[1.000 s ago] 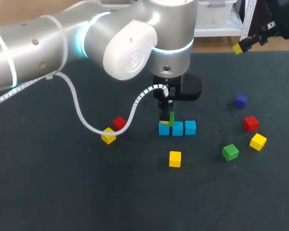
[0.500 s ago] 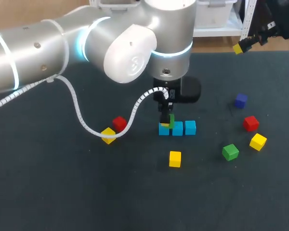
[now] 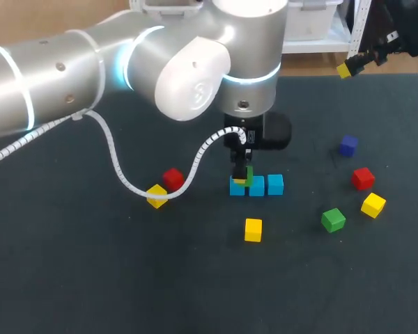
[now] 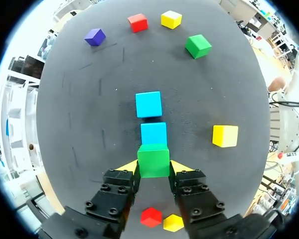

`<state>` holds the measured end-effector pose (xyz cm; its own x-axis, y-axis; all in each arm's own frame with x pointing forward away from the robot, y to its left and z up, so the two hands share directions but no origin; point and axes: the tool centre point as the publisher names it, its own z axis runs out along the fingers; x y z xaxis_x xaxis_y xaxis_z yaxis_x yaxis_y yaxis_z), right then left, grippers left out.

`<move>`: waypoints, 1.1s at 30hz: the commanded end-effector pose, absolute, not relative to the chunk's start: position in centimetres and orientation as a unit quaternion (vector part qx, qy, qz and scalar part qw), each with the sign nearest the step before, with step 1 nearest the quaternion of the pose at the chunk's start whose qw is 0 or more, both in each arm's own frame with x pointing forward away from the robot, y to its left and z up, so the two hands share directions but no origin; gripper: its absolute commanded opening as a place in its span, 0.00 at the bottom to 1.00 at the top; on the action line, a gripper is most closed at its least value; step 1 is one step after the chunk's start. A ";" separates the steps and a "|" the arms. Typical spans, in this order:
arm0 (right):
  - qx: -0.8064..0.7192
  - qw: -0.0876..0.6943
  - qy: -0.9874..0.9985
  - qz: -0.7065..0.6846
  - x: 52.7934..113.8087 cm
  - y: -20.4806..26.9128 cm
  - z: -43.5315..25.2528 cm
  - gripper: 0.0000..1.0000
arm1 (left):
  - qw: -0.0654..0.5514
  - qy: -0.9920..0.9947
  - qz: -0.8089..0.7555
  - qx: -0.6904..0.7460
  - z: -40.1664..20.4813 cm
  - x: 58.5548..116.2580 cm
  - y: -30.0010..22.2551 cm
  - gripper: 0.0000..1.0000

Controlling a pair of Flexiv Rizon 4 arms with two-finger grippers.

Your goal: Place the blue cubes, place green cubes on the blue cubes, place the yellow cubes on the green cubes, then place the red cubes on the yellow cubes, and place purple cube on the red cubes.

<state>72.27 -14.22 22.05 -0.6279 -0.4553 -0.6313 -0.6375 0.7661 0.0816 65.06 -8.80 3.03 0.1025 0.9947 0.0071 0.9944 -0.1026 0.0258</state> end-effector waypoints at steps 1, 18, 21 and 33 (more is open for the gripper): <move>-0.306 0.304 0.890 0.149 72.2 -14.2 22.0 1.00 | 0.003 0.671 0.012 0.741 2.9 65.4 -8.9 0.22; -0.306 0.304 0.890 0.149 72.2 -14.2 22.0 1.00 | 0.008 0.680 0.010 0.733 3.5 65.7 -8.5 1.00; -0.306 0.304 0.890 0.149 72.2 -14.2 22.0 1.00 | 0.016 0.688 0.010 0.725 4.1 65.9 -8.1 1.00; -0.306 0.304 0.890 0.149 72.2 -14.2 22.0 1.00 | 0.047 0.727 -0.008 0.685 6.3 65.9 -4.6 1.00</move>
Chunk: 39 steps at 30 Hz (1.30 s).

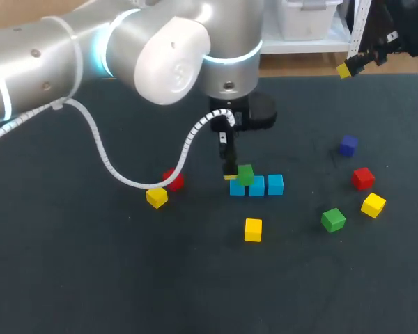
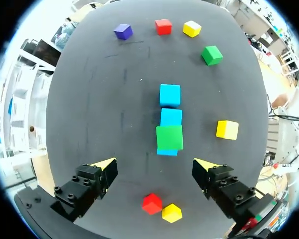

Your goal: Place the blue cubes, place green cubes on the blue cubes, place the yellow cubes on the green cubes, then place the red cubes on the yellow cubes, and place purple cube on the red cubes.

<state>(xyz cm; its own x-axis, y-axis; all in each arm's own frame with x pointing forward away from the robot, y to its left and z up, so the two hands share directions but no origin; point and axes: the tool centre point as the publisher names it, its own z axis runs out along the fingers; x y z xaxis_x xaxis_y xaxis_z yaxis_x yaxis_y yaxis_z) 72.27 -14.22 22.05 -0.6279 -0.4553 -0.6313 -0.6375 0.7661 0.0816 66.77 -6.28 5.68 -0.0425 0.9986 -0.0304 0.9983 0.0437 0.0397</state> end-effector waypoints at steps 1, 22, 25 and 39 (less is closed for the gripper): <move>-0.306 0.304 0.890 0.149 72.2 -14.2 22.0 1.00 | 0.052 0.731 -0.011 0.680 6.5 65.8 -4.2 1.00; -0.306 0.304 0.890 0.149 72.2 -14.2 22.0 1.00 | 0.168 0.836 -0.020 0.521 10.2 67.3 4.1 1.00; -0.306 0.304 0.890 0.149 72.2 -14.2 22.0 1.00 | 0.188 0.854 -0.020 0.485 10.9 68.2 5.9 1.00; -0.306 0.304 0.890 0.149 72.2 -14.2 22.0 1.00 | 0.275 0.889 -0.025 0.365 14.8 70.1 12.0 1.00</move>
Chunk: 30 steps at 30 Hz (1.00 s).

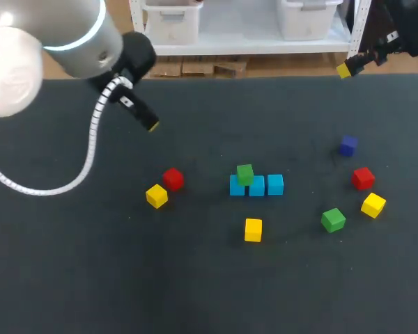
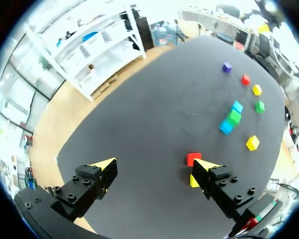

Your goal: Place the blue cubes, place green cubes on the blue cubes, place the yellow cubes on the green cubes, then place the red cubes on the yellow cubes, and place purple cube on the red cubes.

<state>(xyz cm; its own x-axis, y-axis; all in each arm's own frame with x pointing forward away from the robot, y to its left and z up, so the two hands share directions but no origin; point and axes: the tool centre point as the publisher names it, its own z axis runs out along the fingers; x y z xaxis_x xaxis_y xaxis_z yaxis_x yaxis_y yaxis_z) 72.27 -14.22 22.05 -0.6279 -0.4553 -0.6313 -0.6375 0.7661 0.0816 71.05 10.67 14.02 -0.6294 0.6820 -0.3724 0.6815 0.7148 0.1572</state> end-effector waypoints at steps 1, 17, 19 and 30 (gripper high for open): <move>-0.306 0.304 0.890 0.149 72.2 -14.2 22.0 1.00 | 0.277 0.889 -0.024 0.363 15.0 70.2 12.3 1.00; -0.306 0.304 0.890 0.149 72.2 -14.2 22.0 1.00 | 0.350 0.886 0.007 0.303 18.8 71.7 14.9 1.00; -0.306 0.304 0.890 0.149 72.2 -14.2 22.0 1.00 | 0.354 0.886 0.010 0.298 19.0 72.0 15.2 1.00; -0.306 0.304 0.890 0.149 72.2 -14.2 22.0 1.00 | 0.376 0.888 0.002 0.264 19.1 73.5 16.6 1.00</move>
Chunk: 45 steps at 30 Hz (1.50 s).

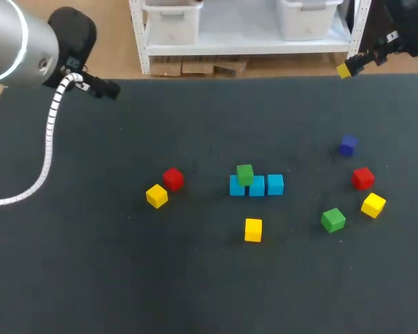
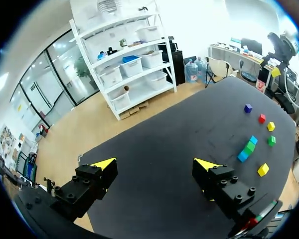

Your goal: Place the blue cubes, place green cubes on the blue cubes, place the yellow cubes on the green cubes, then place the red cubes on the yellow cubes, and place purple cube on the red cubes.

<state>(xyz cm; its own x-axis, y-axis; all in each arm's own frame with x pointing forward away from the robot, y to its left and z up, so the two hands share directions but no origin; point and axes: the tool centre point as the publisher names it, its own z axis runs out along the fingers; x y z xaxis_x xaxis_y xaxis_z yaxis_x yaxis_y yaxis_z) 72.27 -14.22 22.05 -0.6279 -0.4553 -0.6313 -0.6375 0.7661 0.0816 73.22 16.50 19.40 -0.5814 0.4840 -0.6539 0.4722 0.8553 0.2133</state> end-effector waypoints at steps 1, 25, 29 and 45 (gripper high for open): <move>-0.306 0.304 0.890 0.149 72.2 -14.2 22.0 1.00 | 0.376 0.889 -0.004 0.263 19.2 73.6 16.6 1.00; -0.311 0.261 0.902 0.147 72.3 -12.9 21.4 1.00 | 0.362 0.899 -0.014 0.248 19.2 73.7 16.6 1.00; -0.322 0.210 0.915 0.123 70.9 -11.7 20.1 1.00 | 0.362 0.899 -0.014 0.248 19.2 73.7 16.6 1.00; -0.356 0.105 0.927 0.051 64.6 -10.8 14.3 1.00 | 0.362 0.899 -0.014 0.248 19.2 73.7 16.6 1.00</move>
<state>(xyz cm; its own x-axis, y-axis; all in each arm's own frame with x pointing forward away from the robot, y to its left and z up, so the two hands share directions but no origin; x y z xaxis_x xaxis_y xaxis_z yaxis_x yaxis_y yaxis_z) 65.55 -10.30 15.15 -0.7314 -0.6487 -0.2103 -0.6670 0.7447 0.0226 73.58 16.58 19.17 -0.6153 0.4352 -0.6572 0.4539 0.8773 0.1560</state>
